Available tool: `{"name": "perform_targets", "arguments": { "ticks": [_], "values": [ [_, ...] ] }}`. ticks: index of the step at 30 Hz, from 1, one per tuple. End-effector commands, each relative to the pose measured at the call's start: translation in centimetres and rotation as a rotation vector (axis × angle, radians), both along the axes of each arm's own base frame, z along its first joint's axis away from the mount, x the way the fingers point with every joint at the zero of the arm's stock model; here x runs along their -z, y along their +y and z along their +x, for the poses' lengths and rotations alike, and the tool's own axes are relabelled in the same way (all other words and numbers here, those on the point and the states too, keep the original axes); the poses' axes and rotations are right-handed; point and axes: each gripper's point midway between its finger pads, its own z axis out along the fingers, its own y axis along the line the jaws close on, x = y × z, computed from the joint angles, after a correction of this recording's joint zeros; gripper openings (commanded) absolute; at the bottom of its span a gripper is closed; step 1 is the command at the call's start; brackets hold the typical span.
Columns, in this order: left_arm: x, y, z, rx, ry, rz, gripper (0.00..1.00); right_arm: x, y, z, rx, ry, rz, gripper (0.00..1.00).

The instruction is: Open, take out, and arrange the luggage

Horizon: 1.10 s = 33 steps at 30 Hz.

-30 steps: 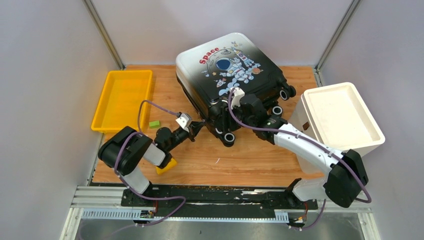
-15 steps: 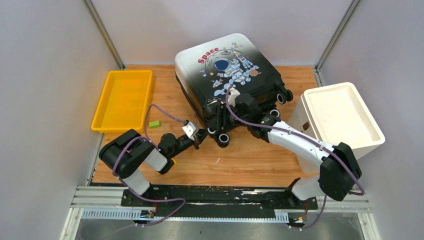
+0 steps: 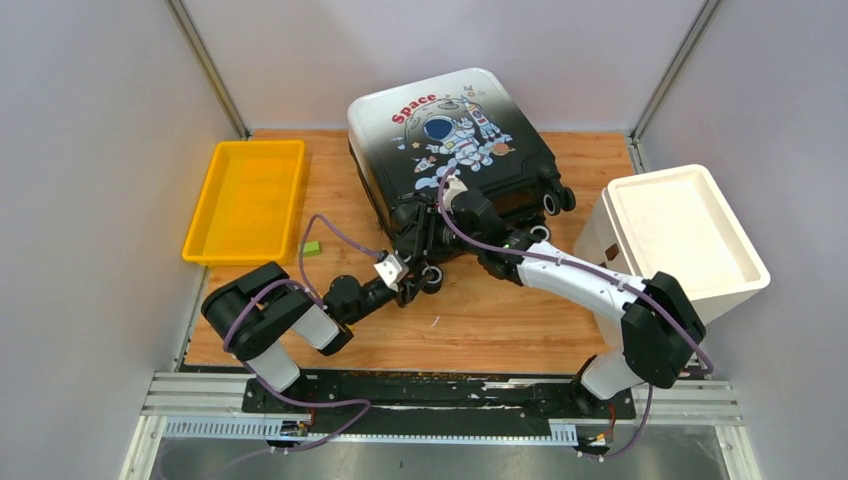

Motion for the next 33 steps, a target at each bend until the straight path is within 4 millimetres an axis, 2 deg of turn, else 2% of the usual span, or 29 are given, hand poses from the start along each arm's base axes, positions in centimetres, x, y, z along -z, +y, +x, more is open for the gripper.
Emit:
{"name": "perform_targets", "arguments": {
  "ticks": [1,3,5,9,12,14,15,16,17,18,19,20,21,22,23,24,25,26,27,28,29,31,33],
  "values": [
    [-1.5,-1.9,-5.2,0.21,-0.046,-0.038,0.55,-4.8,3.3,0.3,-0.05,-0.057,0.181,0.37],
    [-1.7,-1.1,-5.2,0.181,-0.038,-0.05,0.64,-4.9,2.3,0.1,-0.038,-0.092,0.159,0.54],
    [-1.9,-0.1,-4.9,0.124,-0.014,-0.071,0.68,-5.1,1.1,-0.2,-0.023,-0.133,0.142,0.65],
    [-2.1,1.6,-4.8,0.037,0.085,-0.14,0.73,-5.1,-1.5,-0.8,0.01,-0.216,0.091,0.75],
    [-2.1,2.1,-5.2,0.022,0.152,-0.14,0.74,-5.2,-3.7,-1.1,0.054,-0.279,0.054,0.79],
    [-2.3,2.4,-5.0,-0.006,0.197,-0.116,0.75,-4.7,-4.9,-1.5,0.064,-0.314,0.029,0.79],
    [0.6,3.3,-4.8,-0.064,0.291,-0.013,0.76,-4.8,-5.4,-1.8,0.053,-0.348,0.02,0.79],
    [-2.2,3.3,-4.2,-0.086,0.261,-0.05,0.77,-4.7,-5.7,-2.2,0.034,-0.375,0.014,0.79],
    [0.1,4.9,-3.9,-0.173,0.332,0.041,0.79,-4.4,-6.0,-2.6,0.016,-0.397,0.004,0.79],
    [-2.1,5.3,-3.6,-0.196,0.3,0.008,0.8,-4.1,-6.2,-2.9,0.001,-0.414,-0.003,0.79],
    [-1.1,6.6,-3.6,-0.247,0.326,0.062,0.81,-3.6,-6.5,-3.2,-0.011,-0.435,-0.015,0.79],
    [-3.1,7.1,-3.6,-0.264,0.291,0.029,0.82,-3.3,-6.9,-3.3,-0.014,-0.456,-0.023,0.78],
    [-2.7,8.3,-3.5,-0.319,0.315,0.033,0.83,-2.9,-7.2,-3.3,-0.009,-0.479,-0.027,0.76],
    [-4.0,9.0,-3.6,-0.342,0.299,-0.02,0.86,-2.5,-7.5,-3.3,-0.005,-0.503,-0.027,0.76],
    [-3.8,9.9,-3.4,-0.395,0.32,-0.033,0.86,-2.2,-7.7,-3.4,-0.006,-0.533,-0.02,0.75],
    [-5.1,10.6,-3.5,-0.413,0.305,-0.08,0.88,-1.9,-7.8,-3.6,-0.011,-0.57,-0.005,0.73],
    [-4.7,11.5,-3.6,-0.453,0.325,-0.067,0.89,-1.8,-7.9,-3.9,-0.02,-0.616,0.018,0.72],
    [-6.3,12.0,-3.8,-0.461,0.305,-0.11,0.89,-1.7,-8.0,-4.2,-0.029,-0.661,0.04,0.71],
    [-5.8,12.8,-3.9,-0.491,0.325,-0.085,0.9,-1.7,-8.1,-4.2,-0.024,-0.704,0.064,0.69],
    [-7.1,13.3,-4.1,-0.503,0.312,-0.122,0.9,-1.5,-8.2,-4.2,-0.015,-0.729,0.079,0.68],
    [-7.1,13.6,-4.3,-0.51,0.329,-0.125,0.9,-1.4,-8.2,-4.2,-0.013,-0.756,0.09,0.67],
    [-9.1,14.1,-4.6,-0.519,0.33,-0.164,0.91,-0.5,-7.6,-3.6,-0.021,-0.775,0.078,0.65],
    [-9.2,14.6,-4.9,-0.533,0.351,-0.136,0.91,0.1,-6.8,-3.1,-0.042,-0.794,0.065,0.65]
  ]
}}
